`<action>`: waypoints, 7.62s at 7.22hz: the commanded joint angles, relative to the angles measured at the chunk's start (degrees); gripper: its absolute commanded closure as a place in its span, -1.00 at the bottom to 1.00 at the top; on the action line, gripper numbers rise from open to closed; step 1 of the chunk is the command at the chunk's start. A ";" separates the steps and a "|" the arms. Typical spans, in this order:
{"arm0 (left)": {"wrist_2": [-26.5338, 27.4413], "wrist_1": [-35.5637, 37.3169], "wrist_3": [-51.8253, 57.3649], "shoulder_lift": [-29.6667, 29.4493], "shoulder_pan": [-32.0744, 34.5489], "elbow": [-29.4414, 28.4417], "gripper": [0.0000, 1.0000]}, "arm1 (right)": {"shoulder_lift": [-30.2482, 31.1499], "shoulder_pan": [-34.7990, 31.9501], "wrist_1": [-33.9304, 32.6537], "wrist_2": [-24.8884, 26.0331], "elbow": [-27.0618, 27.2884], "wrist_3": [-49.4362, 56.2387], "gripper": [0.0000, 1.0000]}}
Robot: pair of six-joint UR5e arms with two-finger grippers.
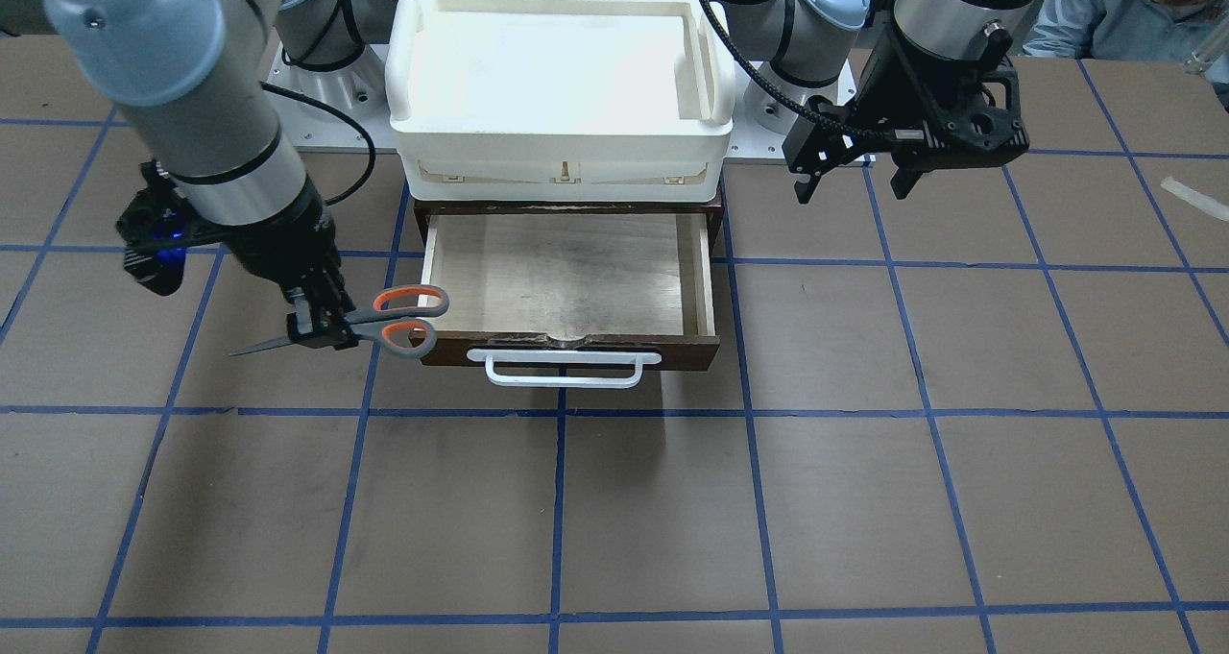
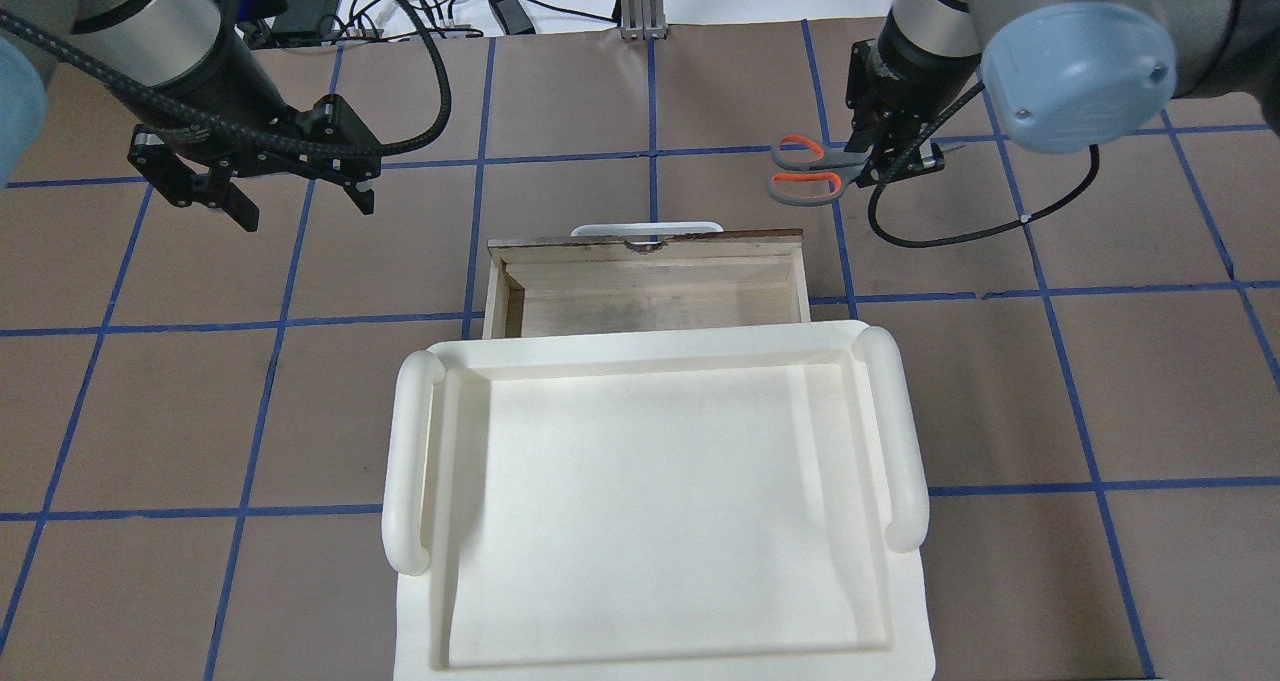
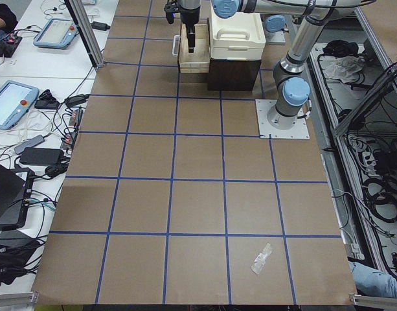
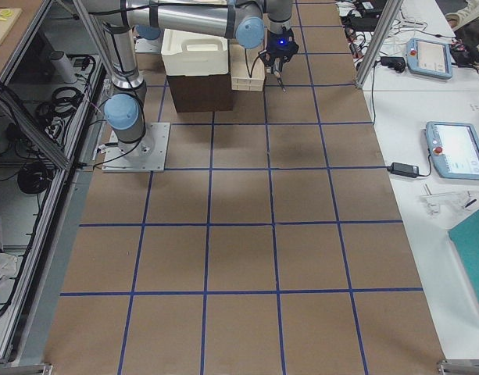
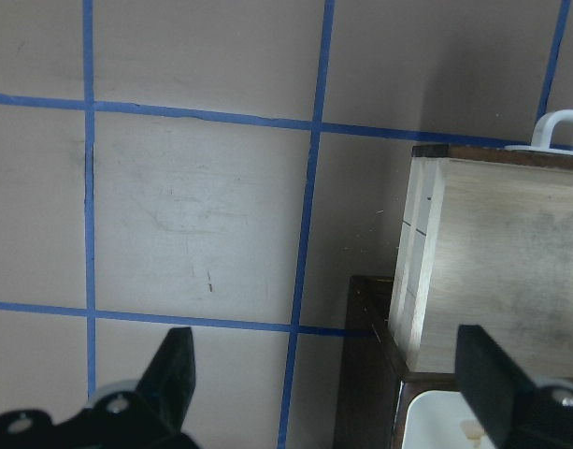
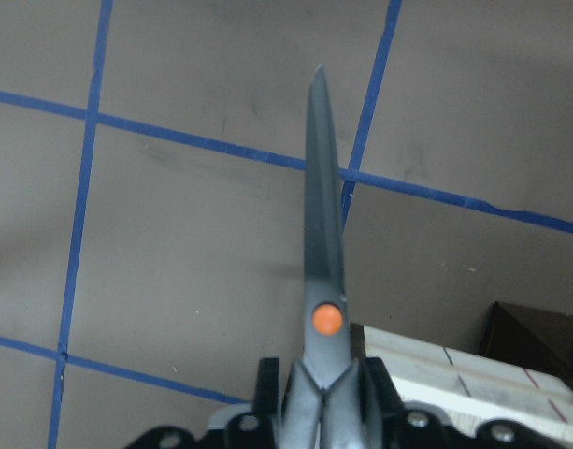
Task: Put scissors in drawer and close it
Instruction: 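Carry the scissors with the right gripper over the open drawer, then lower the scissors into the drawer and open the right gripper, then raise the right gripper away while the left arm reaches over the drawer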
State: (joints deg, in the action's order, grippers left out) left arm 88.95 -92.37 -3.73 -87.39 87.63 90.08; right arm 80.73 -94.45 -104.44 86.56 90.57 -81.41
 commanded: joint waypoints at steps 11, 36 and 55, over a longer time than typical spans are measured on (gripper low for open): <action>0.17 0.09 0.39 0.12 0.00 0.10 -1.00 | -5.15 -18.22 -3.84 3.00 0.30 -33.28 0.83; -1.14 1.85 -0.05 -3.39 -0.09 -0.51 -1.00 | -6.47 -19.46 0.00 1.42 -1.78 -31.98 -0.67; -1.14 21.81 -25.10 -34.33 21.36 -13.08 -1.00 | 11.38 2.52 9.69 0.98 -2.34 79.12 -1.00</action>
State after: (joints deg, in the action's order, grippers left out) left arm 87.98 -69.88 -29.07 -120.94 108.74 77.07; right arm 91.87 -91.95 -94.74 88.29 87.92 -3.09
